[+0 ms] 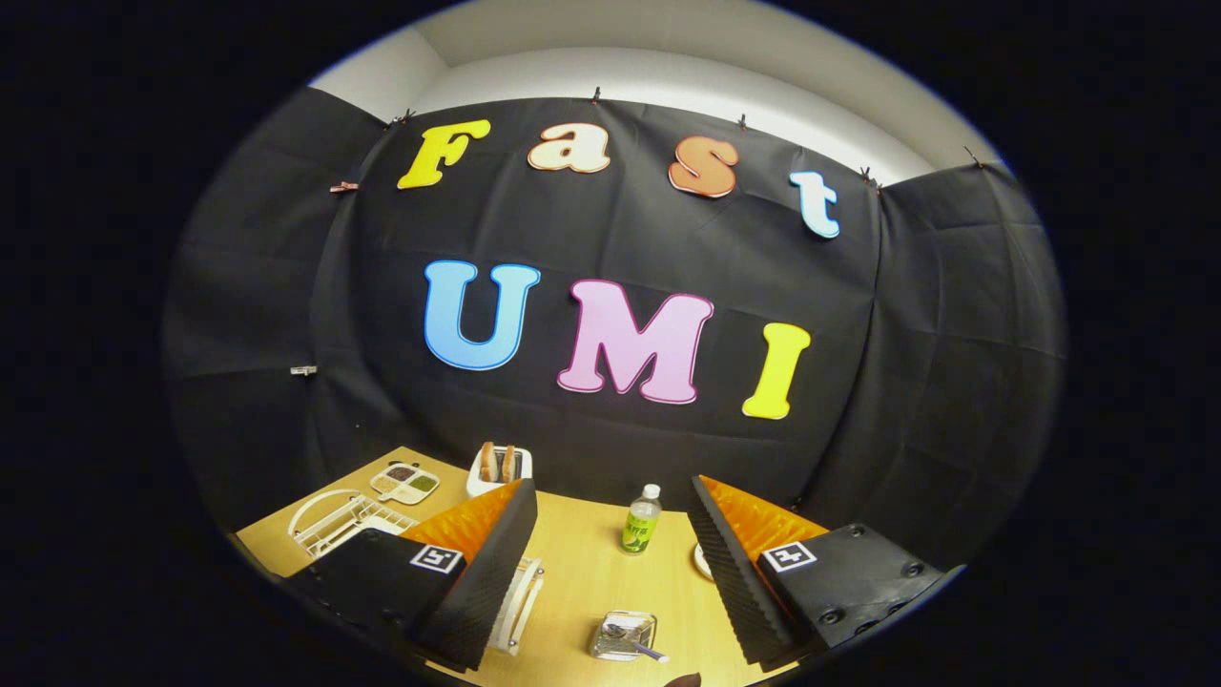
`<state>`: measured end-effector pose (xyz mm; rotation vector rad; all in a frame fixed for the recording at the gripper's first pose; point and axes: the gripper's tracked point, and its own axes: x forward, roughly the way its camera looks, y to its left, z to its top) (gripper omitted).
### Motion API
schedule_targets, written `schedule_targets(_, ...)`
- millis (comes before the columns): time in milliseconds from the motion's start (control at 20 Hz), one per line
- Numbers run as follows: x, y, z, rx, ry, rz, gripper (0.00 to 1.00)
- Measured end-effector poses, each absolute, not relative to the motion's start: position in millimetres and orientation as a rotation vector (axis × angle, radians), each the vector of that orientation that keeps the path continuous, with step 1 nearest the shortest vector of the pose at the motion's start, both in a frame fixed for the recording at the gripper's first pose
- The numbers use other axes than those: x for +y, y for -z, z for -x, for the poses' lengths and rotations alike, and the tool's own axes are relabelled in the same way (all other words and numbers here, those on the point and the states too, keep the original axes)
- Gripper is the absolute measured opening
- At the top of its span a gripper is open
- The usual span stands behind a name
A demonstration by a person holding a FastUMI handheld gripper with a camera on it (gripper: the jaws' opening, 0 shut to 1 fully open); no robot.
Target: Take the plate from the dish rack, then take the spoon from the basket and place it into the plate.
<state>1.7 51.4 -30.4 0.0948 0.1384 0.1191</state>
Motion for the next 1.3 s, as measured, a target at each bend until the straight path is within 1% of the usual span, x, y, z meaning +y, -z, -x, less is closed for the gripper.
schedule_targets(300,78.4,75.3,-20.6,0.313,-0.14,-0.099,0.97)
schedule_targets(800,161.3,191.5,-38.2,0.71,-0.195,-0.136,0.95)
schedule_targets(1050,196.6,226.5,-44.5,0.816,-0.198,-0.138,0.9)
schedule_targets(1100,198.3,234.8,-45.7,0.835,-0.186,-0.127,0.86)
schedule_targets(1150,199.1,243.6,-46.3,0.857,-0.165,-0.117,0.84)
schedule_targets(1200,200.8,250.3,-47.0,0.879,-0.147,-0.114,0.76)
schedule_targets(1250,204.8,257.8,-48.0,0.902,-0.137,-0.119,0.71)
schedule_targets(1300,209.2,263.7,-47.3,0.921,-0.127,-0.121,0.62)
